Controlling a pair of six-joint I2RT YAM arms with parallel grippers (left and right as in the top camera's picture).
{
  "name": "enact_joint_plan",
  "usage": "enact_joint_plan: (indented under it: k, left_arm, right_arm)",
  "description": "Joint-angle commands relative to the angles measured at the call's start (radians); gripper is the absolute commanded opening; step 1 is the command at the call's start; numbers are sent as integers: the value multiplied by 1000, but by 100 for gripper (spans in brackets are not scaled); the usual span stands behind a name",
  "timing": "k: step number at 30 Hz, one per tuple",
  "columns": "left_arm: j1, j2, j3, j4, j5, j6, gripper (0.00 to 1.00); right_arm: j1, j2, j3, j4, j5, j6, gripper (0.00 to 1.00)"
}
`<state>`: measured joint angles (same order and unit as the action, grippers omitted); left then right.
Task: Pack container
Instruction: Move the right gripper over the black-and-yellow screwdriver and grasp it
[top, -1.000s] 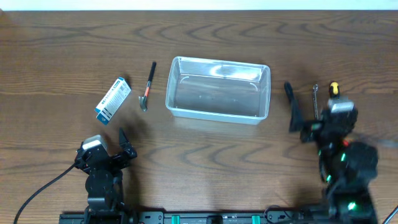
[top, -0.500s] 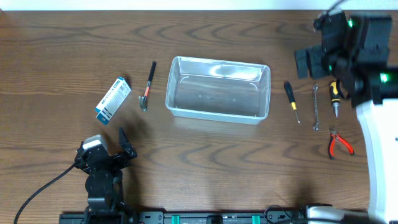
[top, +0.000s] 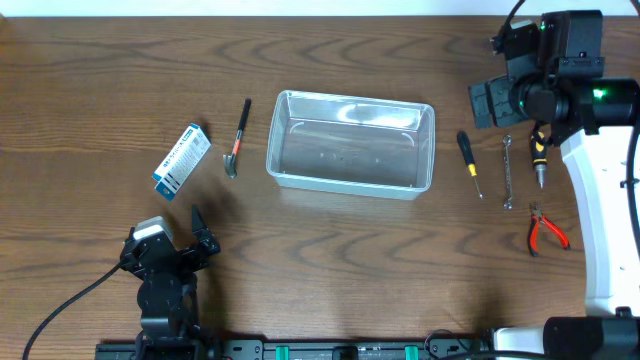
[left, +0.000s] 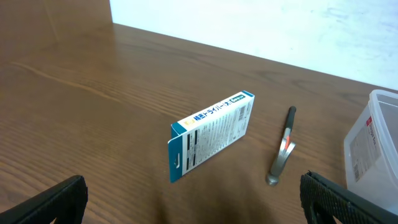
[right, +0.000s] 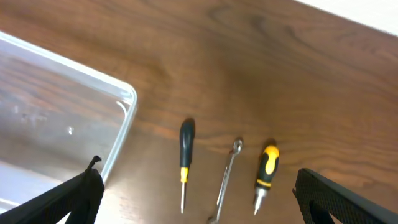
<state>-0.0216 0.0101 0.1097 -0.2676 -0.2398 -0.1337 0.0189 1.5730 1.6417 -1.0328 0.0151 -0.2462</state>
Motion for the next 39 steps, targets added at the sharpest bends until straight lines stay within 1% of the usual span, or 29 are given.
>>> enact_joint_plan:
  k: [1, 10, 17, 20, 23, 28, 39]
  left_arm:
    - [3, -6, -23, -7, -4, 6, 98]
    - [3, -6, -23, -7, -5, 6, 98]
    - [3, -6, -23, -7, -4, 6, 98]
    - [3, -6, -23, -7, -4, 6, 98]
    - [3, -6, -23, -7, -5, 6, 98]
    - [3, -6, -23, -7, -5, 6, 98]
    - [3, -6, -23, -7, -4, 6, 98]
  right_arm:
    - [-21, 66, 24, -18, 11, 6, 99]
    - [-25, 285, 24, -13, 42, 7, 99]
    - [-26, 416, 24, 12, 57, 53, 99]
    - [-27, 459, 24, 36, 80, 58, 94]
    - [-27, 484, 24, 50, 103, 58, 92]
    - [-31, 515, 24, 56, 120, 73, 83]
    - [-35, 595, 23, 58, 120, 119, 79]
